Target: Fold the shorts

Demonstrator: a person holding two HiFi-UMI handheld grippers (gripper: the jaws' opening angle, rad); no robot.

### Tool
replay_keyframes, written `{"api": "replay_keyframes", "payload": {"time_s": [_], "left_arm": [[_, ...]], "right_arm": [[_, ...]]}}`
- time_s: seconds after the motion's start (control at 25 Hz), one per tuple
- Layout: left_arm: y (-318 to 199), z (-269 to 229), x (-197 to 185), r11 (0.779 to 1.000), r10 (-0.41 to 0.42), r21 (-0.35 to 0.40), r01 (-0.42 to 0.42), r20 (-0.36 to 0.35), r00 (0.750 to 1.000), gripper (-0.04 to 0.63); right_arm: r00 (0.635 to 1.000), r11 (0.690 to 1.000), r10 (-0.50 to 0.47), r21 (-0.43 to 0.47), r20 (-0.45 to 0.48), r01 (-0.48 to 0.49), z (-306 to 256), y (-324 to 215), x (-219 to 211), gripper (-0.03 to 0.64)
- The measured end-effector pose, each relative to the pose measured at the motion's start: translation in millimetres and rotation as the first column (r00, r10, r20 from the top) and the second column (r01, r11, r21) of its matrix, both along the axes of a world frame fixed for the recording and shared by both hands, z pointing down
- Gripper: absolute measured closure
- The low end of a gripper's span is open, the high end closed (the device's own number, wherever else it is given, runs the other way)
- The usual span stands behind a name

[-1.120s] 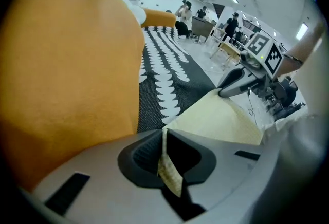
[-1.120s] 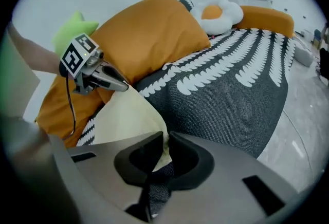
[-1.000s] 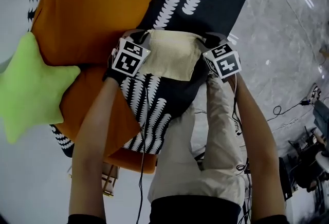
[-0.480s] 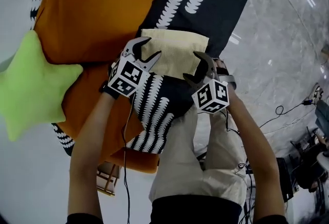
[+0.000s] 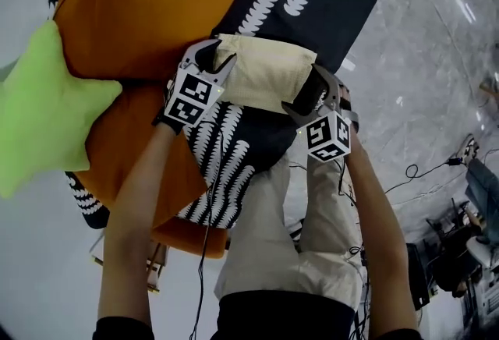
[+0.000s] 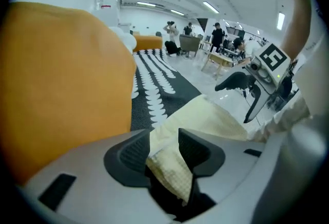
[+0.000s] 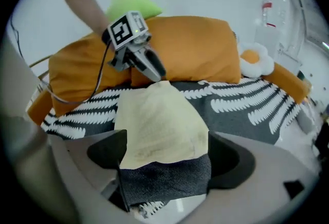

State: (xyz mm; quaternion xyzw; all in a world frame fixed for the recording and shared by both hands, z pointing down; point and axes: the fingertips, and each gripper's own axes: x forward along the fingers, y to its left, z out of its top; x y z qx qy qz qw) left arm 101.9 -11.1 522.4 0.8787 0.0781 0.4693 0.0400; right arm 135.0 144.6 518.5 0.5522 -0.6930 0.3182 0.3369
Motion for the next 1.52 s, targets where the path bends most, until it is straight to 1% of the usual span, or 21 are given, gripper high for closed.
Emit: {"api": "replay_keyframes", "payload": {"time_s": [0.08,0.16,0.24,0.28,0.32,0.36,0.4,0.48,0.6,0.64,0.72,0.76,0.8,0.92,0.96,1.08,1.16,1.24,1.32,1.44,1.52], "left_arm": [[3.8,-17.3,-9.5,1.000,-0.026,-0.016,0.026,-0.024,0.999,0.410],[16.2,-18.7,-22.3,0.999,-0.043,-0.030,0.043,-0.007,0.999,0.410],[21.4,-16.8,-34.4,0.990,-0.129,-0.051,0.130,0.029,0.991,0.410],[20.9,-19.7,-42.8,0.973,-0.215,-0.075,0.218,0.051,0.975,0.410],[21.0,-25.5,-52.9,0.938,-0.323,-0.107,0.330,0.073,0.944,0.408],[22.4,-32.8,-63.3,0.883,-0.438,-0.141,0.447,0.089,0.894,0.408],[25.6,-38.7,-72.6,0.815,-0.545,-0.170,0.553,0.098,0.833,0.408],[42.9,-34.2,-89.0,0.682,-0.702,-0.189,0.706,0.102,0.705,0.378],[100.8,11.5,-122.7,0.518,-0.828,-0.174,0.838,0.143,0.542,0.351],[118.8,26.4,-136.3,0.450,-0.858,-0.207,0.869,0.170,0.485,0.349],[138.5,47.6,-161.0,0.289,-0.909,-0.319,0.903,0.205,0.364,0.335],[141.7,55.0,-169.6,0.221,-0.929,-0.370,0.902,0.203,0.311,0.320],[141.8,60.5,-175.2,0.179,-0.945,-0.401,0.898,0.184,0.270,0.311],[131.9,71.4,-182.4,0.133,-0.971,-0.432,0.892,0.124,0.205,0.304],[127.8,75.2,-183.1,0.099,-0.976,-0.456,0.884,0.131,0.177,0.304],[117.8,84.1,-185.4,-0.040,-0.983,-0.534,0.844,0.173,0.063,0.285],[116.1,83.1,-190.2,-0.083,-0.986,-0.547,0.833,0.166,0.011,0.288],[117.8,78.0,-193.5,-0.099,-0.989,-0.544,0.833,0.145,-0.023,0.288],[116.5,69.1,-192.8,-0.102,-0.992,-0.545,0.832,0.116,-0.047,0.290],[114.2,59.4,-184.3,-0.080,-0.995,-0.534,0.842,0.088,-0.039,0.319],[113.4,67.0,-176.8,-0.092,-0.993,-0.530,0.843,0.117,-0.034,0.299]], "right_arm": [[0.997,0.998,0.063,0.015,0.040,-0.064,-12.3,5.0,5.4,0.124],[0.996,0.998,0.054,0.008,0.064,-0.054,-13.5,11.2,5.2,0.135],[0.996,0.999,0.034,-0.015,0.082,-0.033,-15.9,11.1,7.3,0.152],[0.995,0.999,0.027,-0.026,0.095,-0.025,-22.0,7.7,8.5,0.154],[0.994,0.999,0.016,-0.034,0.108,-0.012,-31.5,3.1,10.1,0.156],[0.993,0.999,-0.003,-0.037,0.118,0.007,-42.2,-2.7,13.3,0.155],[0.992,0.999,-0.032,-0.039,0.122,0.037,-50.5,-8.9,17.9,0.155],[0.985,0.990,-0.128,-0.049,0.120,0.134,-51.2,-15.8,27.0,0.162],[0.930,0.933,-0.348,-0.055,0.120,0.356,-21.8,-10.1,21.0,0.189],[0.901,0.905,-0.415,-0.049,0.130,0.423,-12.6,-9.0,9.3,0.193],[0.841,0.851,-0.510,-0.035,0.179,0.524,1.5,-16.1,-23.1,0.192],[0.816,0.830,-0.537,-0.035,0.216,0.556,9.0,-25.1,-37.7,0.186],[0.794,0.813,-0.553,-0.043,0.250,0.580,17.5,-37.5,-48.5,0.179],[0.753,0.768,-0.582,-0.096,0.306,0.633,46.2,-81.1,-64.4,0.179],[0.746,0.759,-0.580,-0.115,0.328,0.640,54.2,-93.9,-69.2,0.179],[0.726,0.738,-0.550,-0.167,0.411,0.654,75.3,-118.9,-84.0,0.205],[0.709,0.712,-0.571,-0.180,0.415,0.679,84.8,-124.9,-93.1,0.231],[0.683,0.675,-0.615,-0.186,0.394,0.714,88.3,-123.3,-97.2,0.252],[0.661,0.654,-0.641,-0.174,0.390,0.736,84.4,-123.5,-96.7,0.292],[0.642,0.651,-0.643,-0.142,0.418,0.745,76.5,-124.2,-97.1,0.325],[0.635,0.648,-0.639,-0.140,0.434,0.748,78.2,-122.6,-99.8,0.324]]}}
